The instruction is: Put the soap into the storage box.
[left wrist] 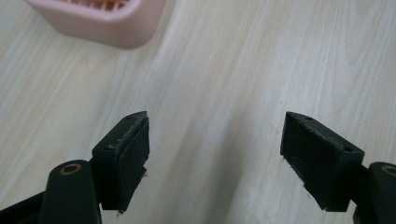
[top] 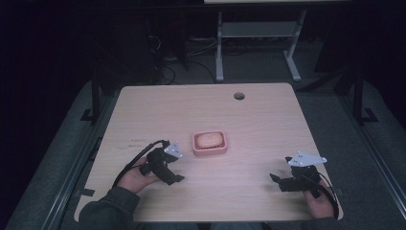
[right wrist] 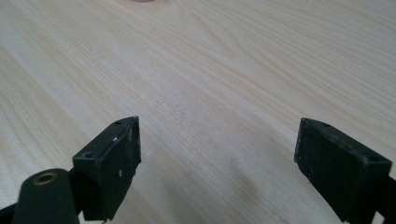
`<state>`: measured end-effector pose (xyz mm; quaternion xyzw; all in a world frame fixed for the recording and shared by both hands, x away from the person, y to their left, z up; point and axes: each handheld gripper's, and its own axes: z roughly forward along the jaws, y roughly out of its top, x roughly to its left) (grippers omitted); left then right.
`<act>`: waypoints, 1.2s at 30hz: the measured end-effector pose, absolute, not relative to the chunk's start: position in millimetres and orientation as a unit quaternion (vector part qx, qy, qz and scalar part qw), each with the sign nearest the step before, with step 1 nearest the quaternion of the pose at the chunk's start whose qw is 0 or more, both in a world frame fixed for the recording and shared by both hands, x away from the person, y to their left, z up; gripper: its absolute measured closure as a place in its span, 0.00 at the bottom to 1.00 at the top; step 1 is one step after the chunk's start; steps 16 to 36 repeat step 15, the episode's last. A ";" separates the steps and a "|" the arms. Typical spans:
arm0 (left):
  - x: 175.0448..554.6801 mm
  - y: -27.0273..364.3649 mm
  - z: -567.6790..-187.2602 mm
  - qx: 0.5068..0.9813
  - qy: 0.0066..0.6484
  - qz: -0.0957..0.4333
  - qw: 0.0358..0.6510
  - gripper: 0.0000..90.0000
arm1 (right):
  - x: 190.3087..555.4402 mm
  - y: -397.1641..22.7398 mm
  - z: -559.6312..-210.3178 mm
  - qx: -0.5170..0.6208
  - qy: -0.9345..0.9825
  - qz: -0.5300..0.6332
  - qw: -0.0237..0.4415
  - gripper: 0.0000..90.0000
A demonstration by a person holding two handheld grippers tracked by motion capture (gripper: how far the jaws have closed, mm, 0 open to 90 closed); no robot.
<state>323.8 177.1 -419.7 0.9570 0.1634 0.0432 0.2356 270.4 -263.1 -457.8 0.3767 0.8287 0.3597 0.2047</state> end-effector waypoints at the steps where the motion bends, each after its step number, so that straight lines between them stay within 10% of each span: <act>1: 322.6 179.0 -421.0 0.957 0.165 0.044 0.235 0.26 | 270.3 -263.2 -457.7 0.377 0.829 0.360 0.205 0.16; 36: 296.2 202.5 -428.3 0.948 0.183 0.051 0.256 0.26 | 269.3 -262.6 -458.1 0.375 0.831 0.359 0.201 0.16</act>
